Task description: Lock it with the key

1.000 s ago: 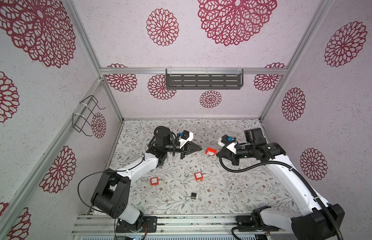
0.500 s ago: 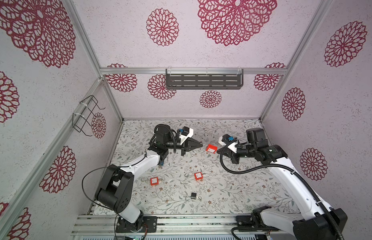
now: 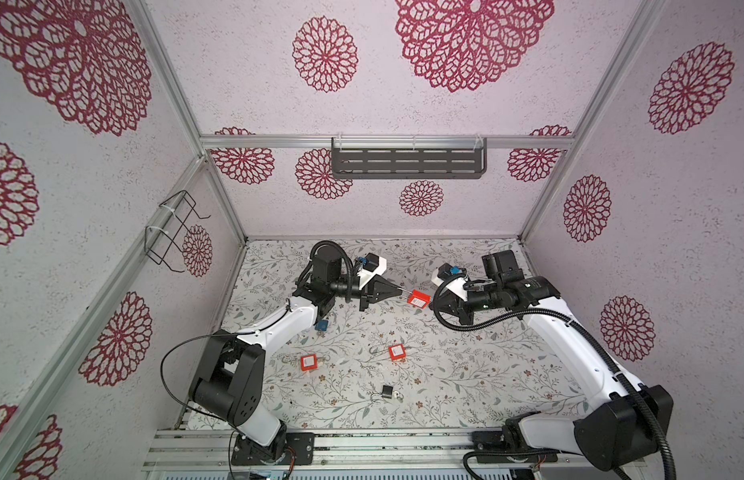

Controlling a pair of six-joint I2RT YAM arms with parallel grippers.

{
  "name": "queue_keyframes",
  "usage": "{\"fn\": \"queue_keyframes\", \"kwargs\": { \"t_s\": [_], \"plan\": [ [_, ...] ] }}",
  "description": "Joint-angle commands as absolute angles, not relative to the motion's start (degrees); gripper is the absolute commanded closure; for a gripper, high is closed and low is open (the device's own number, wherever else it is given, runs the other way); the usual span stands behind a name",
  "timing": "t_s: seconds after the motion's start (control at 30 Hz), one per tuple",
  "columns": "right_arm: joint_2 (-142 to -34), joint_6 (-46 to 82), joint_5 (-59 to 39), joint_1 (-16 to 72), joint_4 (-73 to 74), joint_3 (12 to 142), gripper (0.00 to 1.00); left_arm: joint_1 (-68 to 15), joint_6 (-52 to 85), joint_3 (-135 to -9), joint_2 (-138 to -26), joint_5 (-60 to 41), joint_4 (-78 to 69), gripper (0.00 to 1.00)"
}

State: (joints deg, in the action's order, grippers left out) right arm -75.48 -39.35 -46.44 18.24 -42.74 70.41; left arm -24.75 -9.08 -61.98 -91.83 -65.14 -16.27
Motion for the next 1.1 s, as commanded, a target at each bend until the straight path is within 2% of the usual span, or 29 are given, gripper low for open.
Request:
{"fn": "queue_keyframes", "kwargs": {
  "t_s": [0.0,0.6,0.9,1.07],
  "plan": [
    [-76.08,-37.71,-46.57,18.11,-48.50,70.95,1.00,-21.71,-10.78,-64.17,-89.56,-65.36,-17.46,1.00],
    [-82.22,-34.99,-51.87,17.67,-53.63,75.47,1.00,-21.26,-11.72,-62.16,-87.56,-65.81,-17.76,1.00],
    [-81.96,-34.90,-51.81,17.71,-54.71,75.46,1.00,-21.07,-11.54,-62.17,-87.14,-65.85,-18.30,1.00],
    [-77.07,-36.36,-44.15,18.00,-47.92,72.57,1.00,-20.85,-8.36,-63.81,-88.87,-68.19,-17.96,1.00]
  ]
}}
